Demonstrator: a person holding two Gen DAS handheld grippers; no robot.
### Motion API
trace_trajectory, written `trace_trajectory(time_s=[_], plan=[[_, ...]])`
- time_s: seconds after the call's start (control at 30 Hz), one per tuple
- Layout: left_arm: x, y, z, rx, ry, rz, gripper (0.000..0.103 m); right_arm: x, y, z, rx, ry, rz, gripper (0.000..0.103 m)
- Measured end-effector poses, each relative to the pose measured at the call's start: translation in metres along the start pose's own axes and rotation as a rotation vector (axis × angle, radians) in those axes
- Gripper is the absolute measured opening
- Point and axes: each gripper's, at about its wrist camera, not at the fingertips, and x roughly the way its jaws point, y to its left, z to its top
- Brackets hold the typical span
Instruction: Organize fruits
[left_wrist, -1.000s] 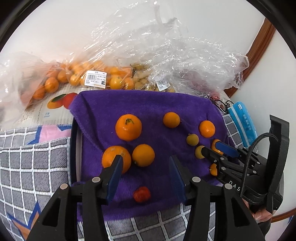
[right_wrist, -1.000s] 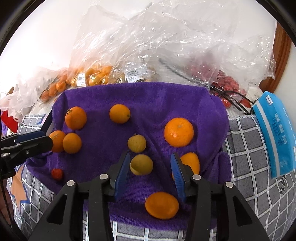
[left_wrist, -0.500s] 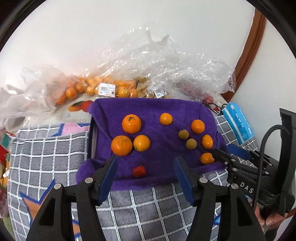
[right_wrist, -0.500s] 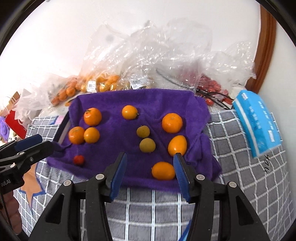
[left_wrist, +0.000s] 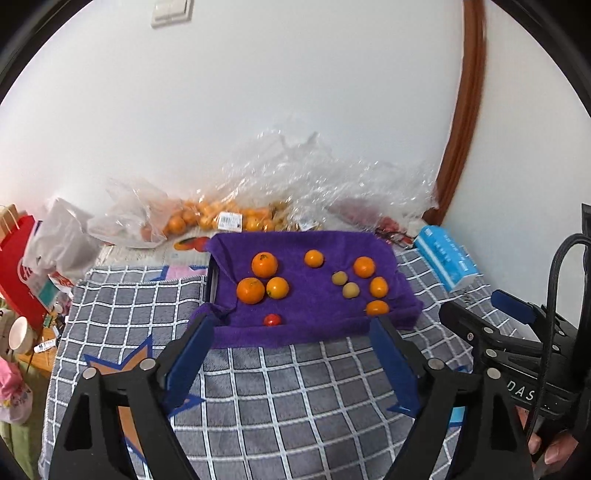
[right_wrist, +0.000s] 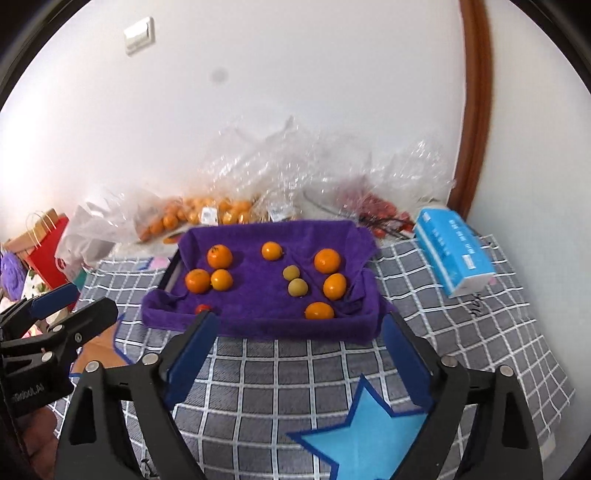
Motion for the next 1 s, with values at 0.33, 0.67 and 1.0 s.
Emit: trace_trajectory(time_s=[0.33, 0.67, 1.0], plan=[[-0.037, -0.008, -0.02, 0.001, -0.062, 0.025, 0.09, -0.047, -0.007, -0.019, -0.004, -0.064, -0.048, 0.102], [-0.046, -0.01, -0.02, -0.012, -0.075, 0.045, 0.09, -0.061, -0.006, -0.024, -0.024, -0.079, -0.07, 0.103], [-0.049, -0.007, -0.022, -0.023, -0.075, 0.055, 0.09, -0.065, -0.003, -0.026, -0.029, -0.084, -0.07, 0.103]])
